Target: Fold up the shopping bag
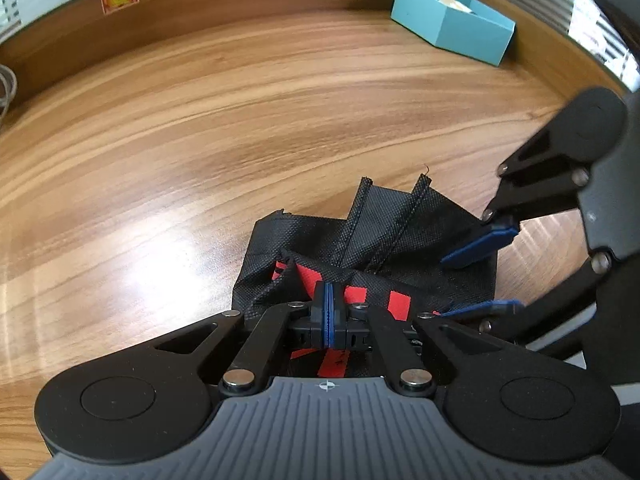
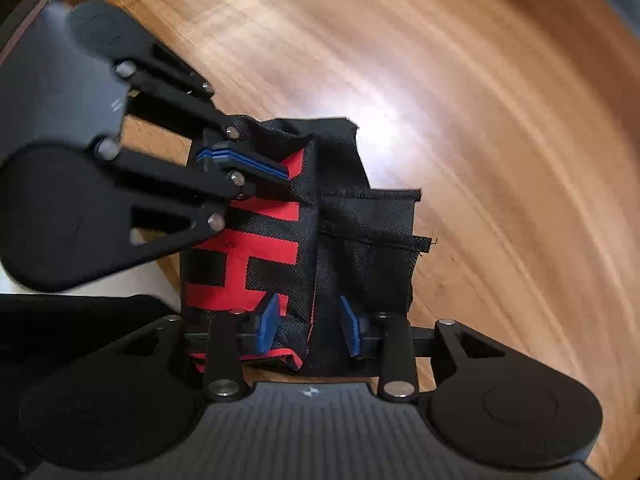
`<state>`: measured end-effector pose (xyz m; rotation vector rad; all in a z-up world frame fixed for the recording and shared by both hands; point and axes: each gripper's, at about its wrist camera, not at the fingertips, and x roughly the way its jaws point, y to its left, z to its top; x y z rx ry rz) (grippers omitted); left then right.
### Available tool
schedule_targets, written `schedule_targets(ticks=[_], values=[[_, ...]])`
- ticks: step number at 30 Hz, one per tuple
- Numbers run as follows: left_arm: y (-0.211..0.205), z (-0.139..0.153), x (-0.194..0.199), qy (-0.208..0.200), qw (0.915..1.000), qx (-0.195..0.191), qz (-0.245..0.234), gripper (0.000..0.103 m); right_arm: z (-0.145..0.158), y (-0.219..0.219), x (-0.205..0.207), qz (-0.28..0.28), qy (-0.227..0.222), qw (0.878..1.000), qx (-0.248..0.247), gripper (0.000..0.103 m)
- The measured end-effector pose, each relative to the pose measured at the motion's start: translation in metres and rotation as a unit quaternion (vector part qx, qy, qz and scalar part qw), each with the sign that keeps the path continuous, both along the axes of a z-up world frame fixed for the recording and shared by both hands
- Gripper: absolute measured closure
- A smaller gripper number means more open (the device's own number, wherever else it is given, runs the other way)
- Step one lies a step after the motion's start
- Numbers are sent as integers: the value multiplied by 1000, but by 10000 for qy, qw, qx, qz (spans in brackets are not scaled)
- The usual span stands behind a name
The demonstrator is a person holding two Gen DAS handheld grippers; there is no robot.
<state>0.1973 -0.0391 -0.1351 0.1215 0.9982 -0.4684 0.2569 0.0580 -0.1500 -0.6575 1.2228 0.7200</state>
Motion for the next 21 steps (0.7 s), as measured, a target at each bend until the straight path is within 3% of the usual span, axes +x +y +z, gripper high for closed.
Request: schedule_targets(ticks=[3,5,6,7,8,11,13,16,21], values=[[1,-2,1,-33,10000,6,-79,101,12,-3,-10,-361,-400,9984,160,62],[2,-1,4,67,9999,-58,-51,101,30,-5,-22,-685,-673,9945,423,56],[4,0,7,169,9998,-117,-29,101,36,-3,-32,-621,-722,9937,592,37],[5,1,8,260,9995,-164,-14,101,41,2,-48,-411,-873,9927,728,26],[5,0,11,327,9993,-180,-13,101,41,12,-67,-56,-1159,9905,734,24],[1,2,8,379,9992,14,-111,101,22,32,-100,605,-1818,9808,360,26],[-2,3,-2,267,9993,202,-171,101,5,40,-112,867,-2096,9739,70,43],[3,3,-9,442,9989,125,-93,101,-20,53,-130,1256,-2502,9593,-364,47],[4,3,-16,661,9971,197,-334,101,-63,73,-160,1888,-3149,9238,-1082,40]])
